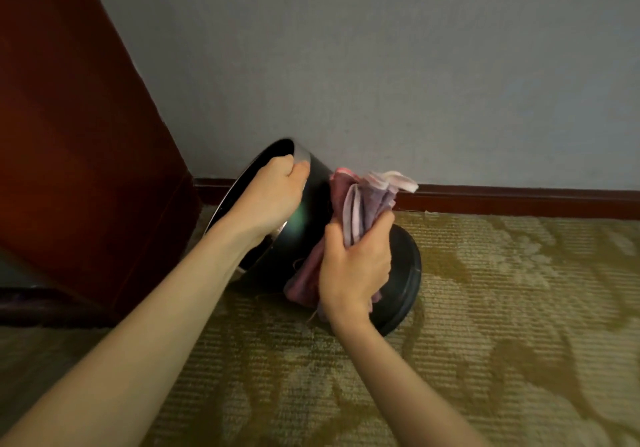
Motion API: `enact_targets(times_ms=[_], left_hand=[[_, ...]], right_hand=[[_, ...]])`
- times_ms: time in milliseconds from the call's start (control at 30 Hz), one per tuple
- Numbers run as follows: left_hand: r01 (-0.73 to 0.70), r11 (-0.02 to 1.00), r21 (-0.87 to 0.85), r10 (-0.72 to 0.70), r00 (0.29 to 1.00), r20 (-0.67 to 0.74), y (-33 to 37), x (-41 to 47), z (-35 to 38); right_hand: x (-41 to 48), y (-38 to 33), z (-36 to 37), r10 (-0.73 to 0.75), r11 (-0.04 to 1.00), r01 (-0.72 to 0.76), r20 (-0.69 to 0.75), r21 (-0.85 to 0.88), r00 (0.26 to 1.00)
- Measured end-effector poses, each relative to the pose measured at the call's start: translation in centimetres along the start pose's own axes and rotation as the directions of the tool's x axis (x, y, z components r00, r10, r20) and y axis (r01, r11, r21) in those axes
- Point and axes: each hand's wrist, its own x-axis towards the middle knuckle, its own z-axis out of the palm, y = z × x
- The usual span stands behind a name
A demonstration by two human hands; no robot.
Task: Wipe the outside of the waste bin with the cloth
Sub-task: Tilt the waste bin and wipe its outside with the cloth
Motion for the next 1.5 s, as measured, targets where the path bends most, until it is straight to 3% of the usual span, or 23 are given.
enact_targets(times_ms=[267, 433, 600, 733, 833, 933, 1167, 1367, 1500], left_hand=[[-0.005, 0.999, -0.034, 0.005, 1.0, 0.007, -0.3, -0.2, -0.3], [-0.015, 0.999, -0.036, 0.015, 1.0, -0.005, -0.9, -0.7, -0.3], [-0.061, 0.996, -0.069, 0.061, 0.998, 0.003, -1.9, -1.2, -0.8], [-0.063, 0.993, -0.102, 0.062, 0.998, -0.005, -2.9, -1.5, -1.3], [-0.069, 0.99, -0.122, 0.067, 0.998, -0.019, -3.3, -1.4, -1.8], [-0.063, 0.989, -0.134, 0.059, 0.998, -0.034, -3.5, -1.2, -2.0], [-0.021, 0.991, -0.13, 0.009, 0.996, -0.087, -3.4, -1.3, -1.7], [0.002, 0.982, -0.19, -0.023, 0.994, -0.108, -3.3, -0.3, -2.3], [0.05, 0.981, -0.188, -0.062, 0.996, -0.058, -3.7, 1.3, -2.7]], right_hand=[[2.5, -1.1, 0.8, -0.015, 0.992, 0.019, 0.038, -0.125, 0.999], [7.8, -3.0, 1.8, 0.074, 0.977, -0.026, 0.221, -0.212, 0.972], [13.3, -3.6, 5.7, 0.172, 0.938, 0.005, 0.479, -0.346, 0.86], [16.2, -3.5, 10.1, 0.224, 0.879, 0.158, 0.683, -0.449, 0.696], [16.9, -3.4, 12.5, 0.305, 0.823, 0.208, 0.72, -0.529, 0.623], [16.9, -3.1, 13.2, 0.281, 0.832, 0.197, 0.699, -0.519, 0.658], [14.2, -4.4, 10.5, 0.102, 0.96, 0.075, 0.59, -0.269, 0.801], [8.9, -6.4, 7.7, -0.054, 0.967, 0.136, 0.348, -0.215, 0.936], [4.1, -6.2, 5.6, -0.152, 0.982, 0.168, 0.165, -0.087, 0.975]])
